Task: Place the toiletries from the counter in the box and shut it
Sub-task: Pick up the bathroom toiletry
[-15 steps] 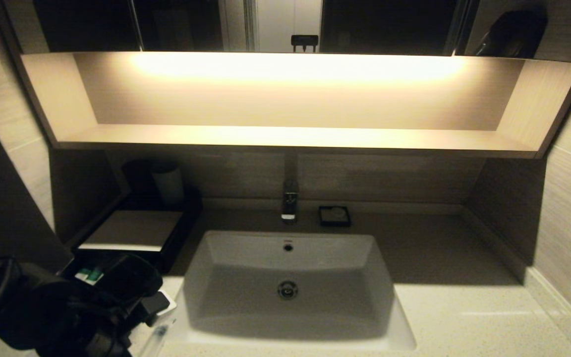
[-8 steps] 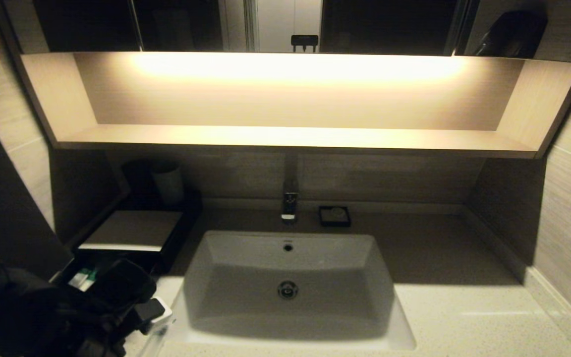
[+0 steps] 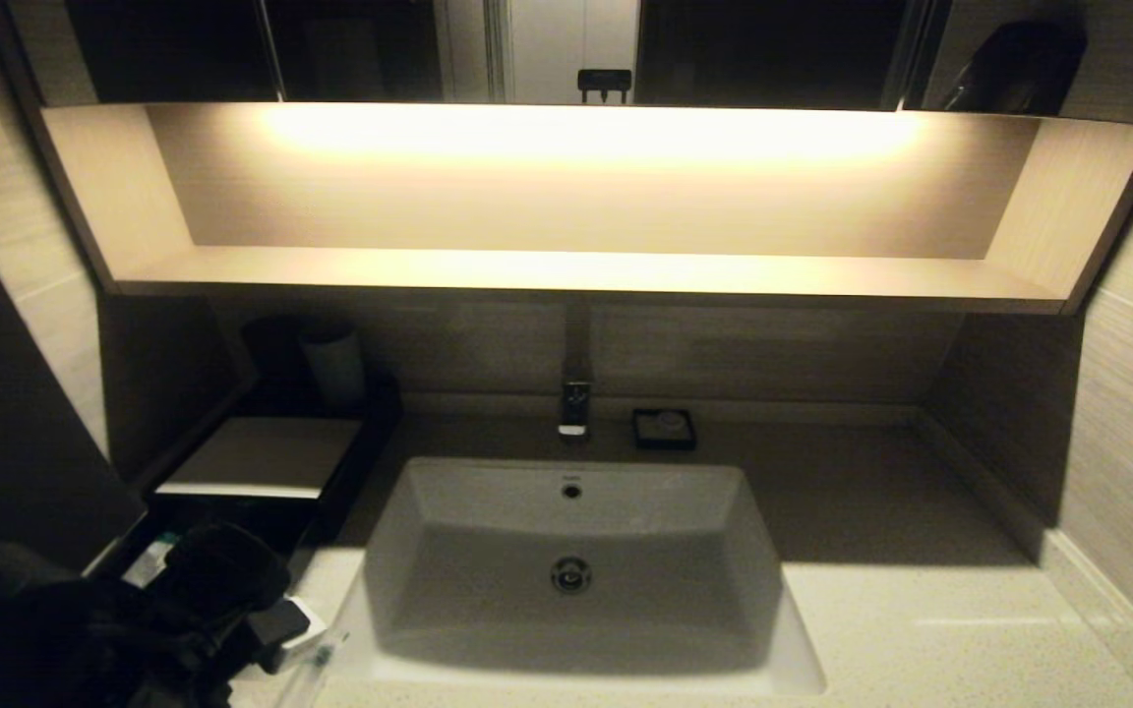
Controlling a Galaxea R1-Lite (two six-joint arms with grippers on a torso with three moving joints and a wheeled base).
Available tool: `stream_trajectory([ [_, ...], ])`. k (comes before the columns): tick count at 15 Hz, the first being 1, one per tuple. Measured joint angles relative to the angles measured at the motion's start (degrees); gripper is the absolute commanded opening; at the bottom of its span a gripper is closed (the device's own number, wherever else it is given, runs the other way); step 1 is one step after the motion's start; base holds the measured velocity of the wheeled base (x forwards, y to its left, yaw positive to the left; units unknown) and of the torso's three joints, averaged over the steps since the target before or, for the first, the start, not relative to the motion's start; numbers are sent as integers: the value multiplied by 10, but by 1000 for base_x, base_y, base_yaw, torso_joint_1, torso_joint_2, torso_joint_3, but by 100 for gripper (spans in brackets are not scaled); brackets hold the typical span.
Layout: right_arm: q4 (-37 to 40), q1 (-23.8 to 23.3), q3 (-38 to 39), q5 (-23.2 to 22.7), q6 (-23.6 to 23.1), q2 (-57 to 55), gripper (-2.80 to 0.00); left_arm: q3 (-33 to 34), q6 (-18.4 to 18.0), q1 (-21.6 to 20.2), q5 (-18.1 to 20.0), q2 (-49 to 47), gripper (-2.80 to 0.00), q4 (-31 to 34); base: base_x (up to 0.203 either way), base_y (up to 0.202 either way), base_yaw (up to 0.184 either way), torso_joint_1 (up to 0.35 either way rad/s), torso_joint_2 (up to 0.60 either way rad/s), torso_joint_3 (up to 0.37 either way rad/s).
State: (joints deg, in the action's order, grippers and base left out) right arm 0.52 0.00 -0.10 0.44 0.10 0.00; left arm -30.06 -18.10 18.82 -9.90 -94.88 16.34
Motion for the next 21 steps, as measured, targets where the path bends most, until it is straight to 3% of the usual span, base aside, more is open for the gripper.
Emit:
stream_trajectory([
  [6, 0, 0, 0, 0, 0, 0, -280, -2, -5, 1, -67, 3, 0, -7, 0, 0, 0, 0, 0, 0],
  [15, 0, 0, 0, 0, 0, 0, -280, -32, -6, 17, -46, -21, 0, -9, 0, 0, 0, 0, 0, 0],
  [21, 0, 0, 0, 0, 0, 0, -280, -65, -40, 24, -59, -45, 0, -9, 0, 0, 0, 0, 0, 0],
])
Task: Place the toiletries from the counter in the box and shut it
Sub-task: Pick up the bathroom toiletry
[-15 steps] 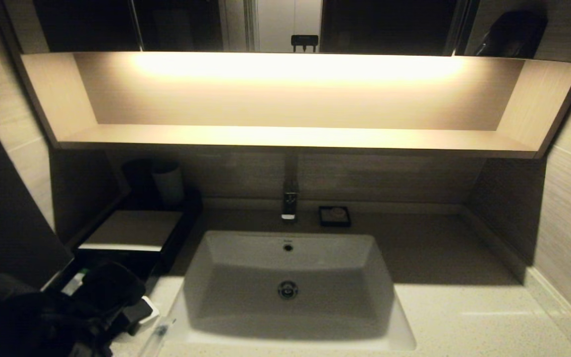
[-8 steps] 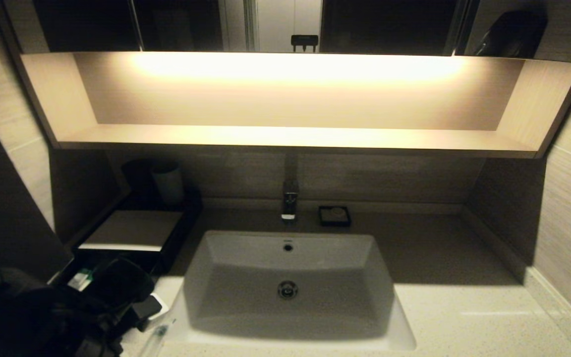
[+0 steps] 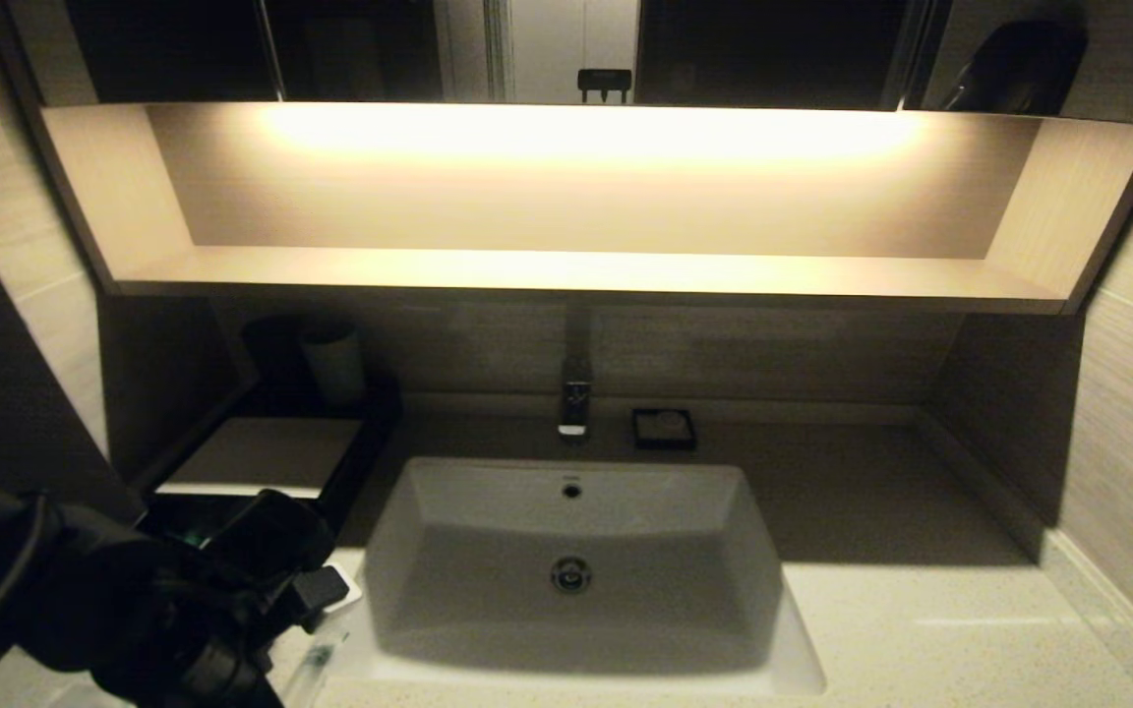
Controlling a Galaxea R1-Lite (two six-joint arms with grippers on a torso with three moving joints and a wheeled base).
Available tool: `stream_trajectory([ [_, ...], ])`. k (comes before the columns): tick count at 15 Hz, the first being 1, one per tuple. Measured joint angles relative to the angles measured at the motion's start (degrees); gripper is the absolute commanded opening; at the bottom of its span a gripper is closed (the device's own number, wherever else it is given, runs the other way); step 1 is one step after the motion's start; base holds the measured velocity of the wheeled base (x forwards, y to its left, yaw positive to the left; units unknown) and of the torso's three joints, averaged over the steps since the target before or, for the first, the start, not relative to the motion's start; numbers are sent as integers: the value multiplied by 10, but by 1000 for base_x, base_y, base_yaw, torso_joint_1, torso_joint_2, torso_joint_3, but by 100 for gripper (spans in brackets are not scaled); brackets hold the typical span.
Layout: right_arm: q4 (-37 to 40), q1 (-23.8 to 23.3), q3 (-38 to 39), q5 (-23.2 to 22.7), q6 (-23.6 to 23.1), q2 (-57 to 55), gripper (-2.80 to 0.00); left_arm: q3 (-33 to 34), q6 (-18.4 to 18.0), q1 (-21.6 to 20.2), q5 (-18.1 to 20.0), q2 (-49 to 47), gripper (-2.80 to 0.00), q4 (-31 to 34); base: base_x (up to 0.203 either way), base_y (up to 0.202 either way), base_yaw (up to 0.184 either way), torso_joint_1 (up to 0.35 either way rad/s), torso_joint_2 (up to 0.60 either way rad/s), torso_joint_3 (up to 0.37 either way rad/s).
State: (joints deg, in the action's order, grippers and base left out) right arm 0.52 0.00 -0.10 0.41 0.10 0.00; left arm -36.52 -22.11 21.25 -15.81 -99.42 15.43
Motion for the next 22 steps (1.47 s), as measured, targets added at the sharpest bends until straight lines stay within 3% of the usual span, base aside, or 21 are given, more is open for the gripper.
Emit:
stream_trajectory([
  [2, 0, 0, 0, 0, 0, 0, -280, -6, -31, 0, -14, -4, 0, -3, 0, 0, 0, 0, 0, 0],
  [5, 0, 0, 0, 0, 0, 0, -280, -22, -37, -1, -18, -12, 0, 1, 0, 0, 0, 0, 0, 0],
  [8, 0, 0, 0, 0, 0, 0, -280, -37, -70, 0, -20, -20, 0, 2, 0, 0, 0, 0, 0, 0],
  [15, 0, 0, 0, 0, 0, 0, -280, -91, -86, 0, -20, -46, 0, 43, 0, 0, 0, 0, 0, 0],
  [19, 0, 0, 0, 0, 0, 0, -280, -128, -76, 2, -15, -66, 0, 73, 0, 0, 0, 0, 0, 0],
  [22, 0, 0, 0, 0, 0, 0, -280, -159, -29, 2, -12, -90, 0, 84, 0, 0, 0, 0, 0, 0],
])
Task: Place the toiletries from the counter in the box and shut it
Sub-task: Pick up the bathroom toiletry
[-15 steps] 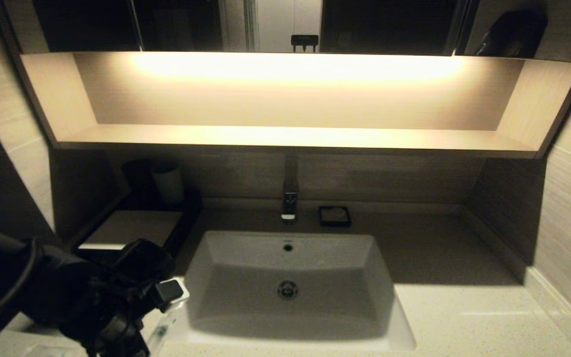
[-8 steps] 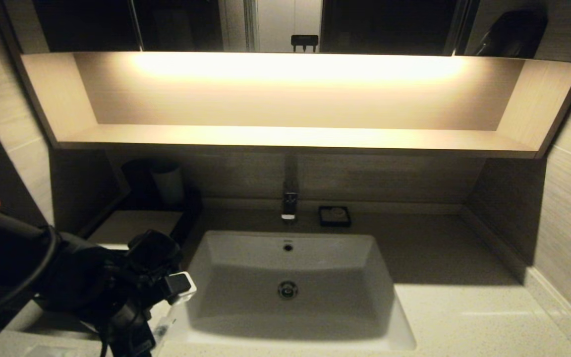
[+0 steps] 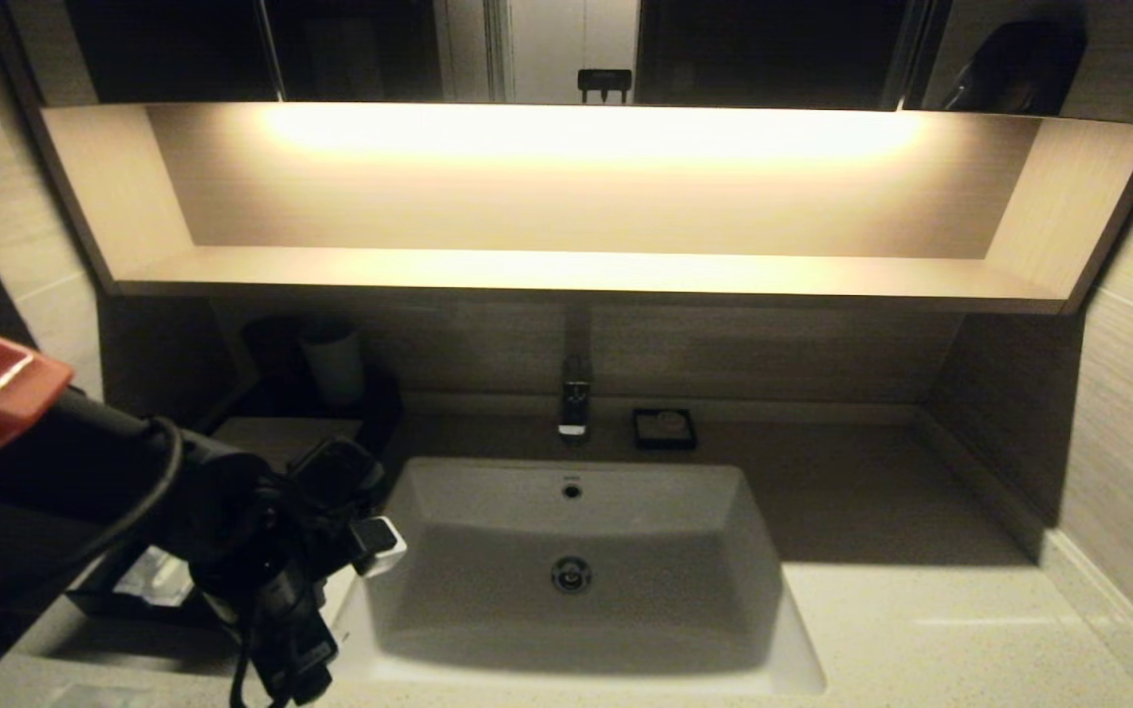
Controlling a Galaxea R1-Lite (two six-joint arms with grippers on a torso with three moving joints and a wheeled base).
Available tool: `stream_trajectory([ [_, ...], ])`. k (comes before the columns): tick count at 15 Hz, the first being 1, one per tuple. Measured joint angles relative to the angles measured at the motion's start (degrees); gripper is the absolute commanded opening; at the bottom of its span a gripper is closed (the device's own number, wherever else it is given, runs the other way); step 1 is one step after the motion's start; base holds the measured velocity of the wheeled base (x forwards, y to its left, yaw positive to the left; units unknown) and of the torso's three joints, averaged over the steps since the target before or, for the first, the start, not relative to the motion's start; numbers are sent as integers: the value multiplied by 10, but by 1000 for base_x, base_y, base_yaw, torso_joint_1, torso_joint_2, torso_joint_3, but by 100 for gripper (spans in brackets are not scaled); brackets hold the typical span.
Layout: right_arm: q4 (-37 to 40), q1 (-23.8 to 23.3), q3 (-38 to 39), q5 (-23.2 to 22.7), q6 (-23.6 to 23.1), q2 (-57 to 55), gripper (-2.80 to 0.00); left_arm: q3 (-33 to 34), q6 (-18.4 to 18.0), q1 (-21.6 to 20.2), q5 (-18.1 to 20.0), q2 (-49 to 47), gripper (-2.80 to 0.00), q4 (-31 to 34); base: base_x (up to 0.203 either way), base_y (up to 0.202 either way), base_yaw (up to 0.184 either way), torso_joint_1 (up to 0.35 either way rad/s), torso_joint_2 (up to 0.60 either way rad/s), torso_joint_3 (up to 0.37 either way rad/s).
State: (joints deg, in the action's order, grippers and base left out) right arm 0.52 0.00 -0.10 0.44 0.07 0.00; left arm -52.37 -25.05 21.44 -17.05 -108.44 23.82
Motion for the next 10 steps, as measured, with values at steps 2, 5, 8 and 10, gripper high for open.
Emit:
stream_trajectory([
  [2, 0, 0, 0, 0, 0, 0, -280, -38, 43, -1, 1, -26, 0, 19, 0, 0, 0, 0, 0, 0],
  [5, 0, 0, 0, 0, 0, 0, -280, -122, 118, -2, 29, -68, 0, 104, 0, 0, 0, 0, 0, 0],
  [8, 0, 0, 0, 0, 0, 0, -280, -197, 163, -1, 119, -97, 0, 213, 0, 0, 0, 0, 0, 0],
  [10, 0, 0, 0, 0, 0, 0, -280, -211, 167, -1, 141, -107, 0, 234, 0, 0, 0, 0, 0, 0],
])
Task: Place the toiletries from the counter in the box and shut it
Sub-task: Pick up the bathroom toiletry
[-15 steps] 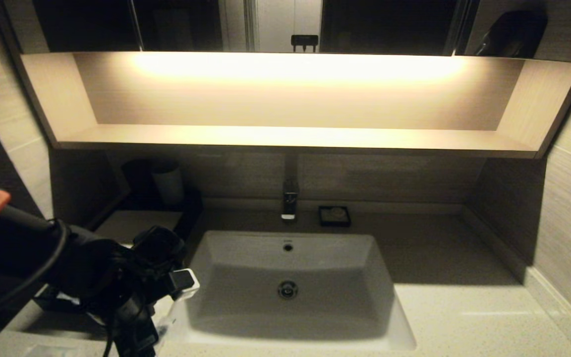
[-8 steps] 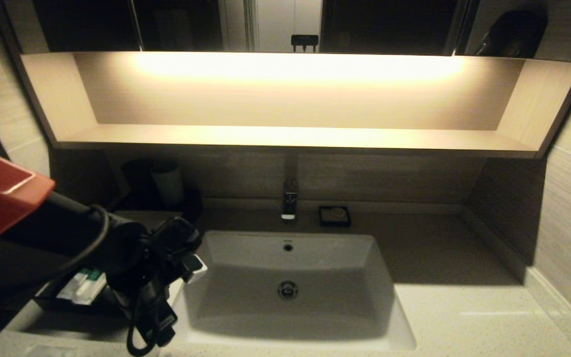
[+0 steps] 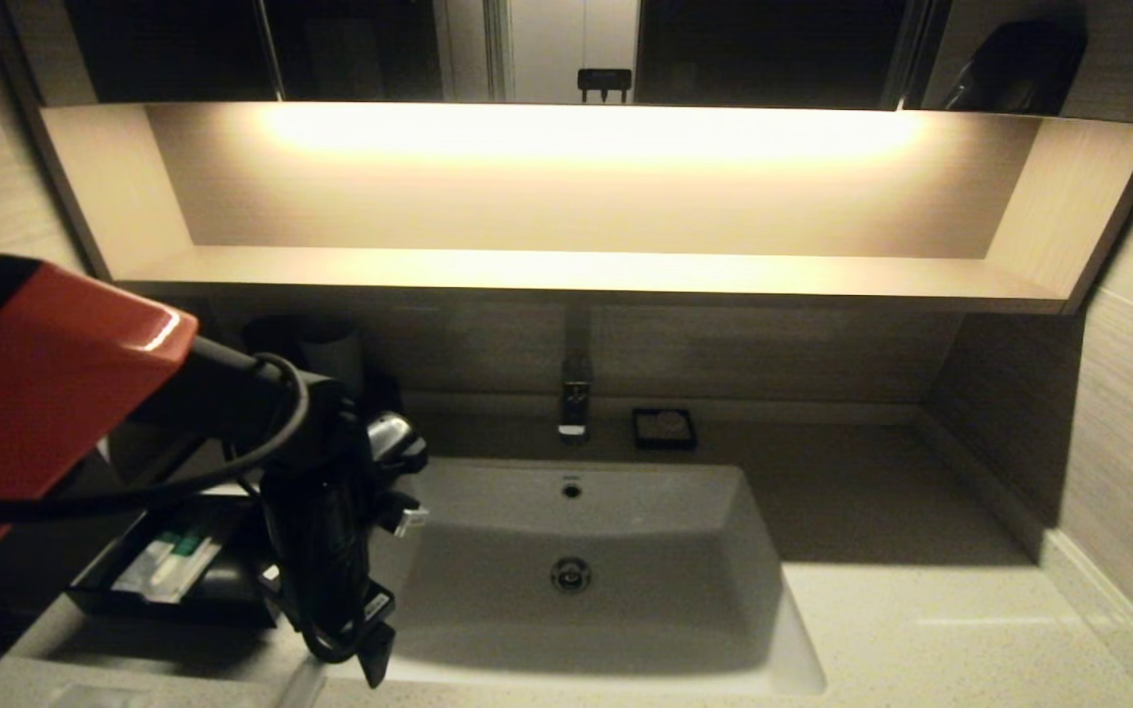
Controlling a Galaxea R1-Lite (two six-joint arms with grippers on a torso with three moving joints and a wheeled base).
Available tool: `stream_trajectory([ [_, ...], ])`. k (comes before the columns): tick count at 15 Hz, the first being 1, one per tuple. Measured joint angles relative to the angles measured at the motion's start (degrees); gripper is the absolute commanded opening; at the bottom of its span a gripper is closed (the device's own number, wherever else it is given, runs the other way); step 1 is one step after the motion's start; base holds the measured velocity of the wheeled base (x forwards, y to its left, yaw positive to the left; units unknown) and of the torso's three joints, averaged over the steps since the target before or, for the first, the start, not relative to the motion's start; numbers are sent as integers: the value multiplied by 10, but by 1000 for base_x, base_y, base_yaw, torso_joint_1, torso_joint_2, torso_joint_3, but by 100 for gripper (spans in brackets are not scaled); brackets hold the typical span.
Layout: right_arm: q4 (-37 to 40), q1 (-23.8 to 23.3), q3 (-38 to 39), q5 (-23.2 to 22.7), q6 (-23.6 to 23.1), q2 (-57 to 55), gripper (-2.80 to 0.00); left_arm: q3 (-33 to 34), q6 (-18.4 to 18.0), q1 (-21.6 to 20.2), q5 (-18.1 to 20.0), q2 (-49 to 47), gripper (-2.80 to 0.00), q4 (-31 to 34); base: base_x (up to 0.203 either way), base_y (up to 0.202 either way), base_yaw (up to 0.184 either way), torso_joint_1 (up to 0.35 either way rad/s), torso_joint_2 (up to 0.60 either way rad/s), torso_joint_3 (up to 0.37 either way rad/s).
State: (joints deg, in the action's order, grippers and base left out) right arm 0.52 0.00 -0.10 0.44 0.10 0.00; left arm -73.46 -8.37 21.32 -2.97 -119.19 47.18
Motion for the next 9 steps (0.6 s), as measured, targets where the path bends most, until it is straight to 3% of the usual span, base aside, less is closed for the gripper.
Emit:
stream_trajectory([
  [9, 0, 0, 0, 0, 0, 0, -280, -7, -4, -15, -5, -39, 0, 27, 0, 0, 0, 0, 0, 0],
])
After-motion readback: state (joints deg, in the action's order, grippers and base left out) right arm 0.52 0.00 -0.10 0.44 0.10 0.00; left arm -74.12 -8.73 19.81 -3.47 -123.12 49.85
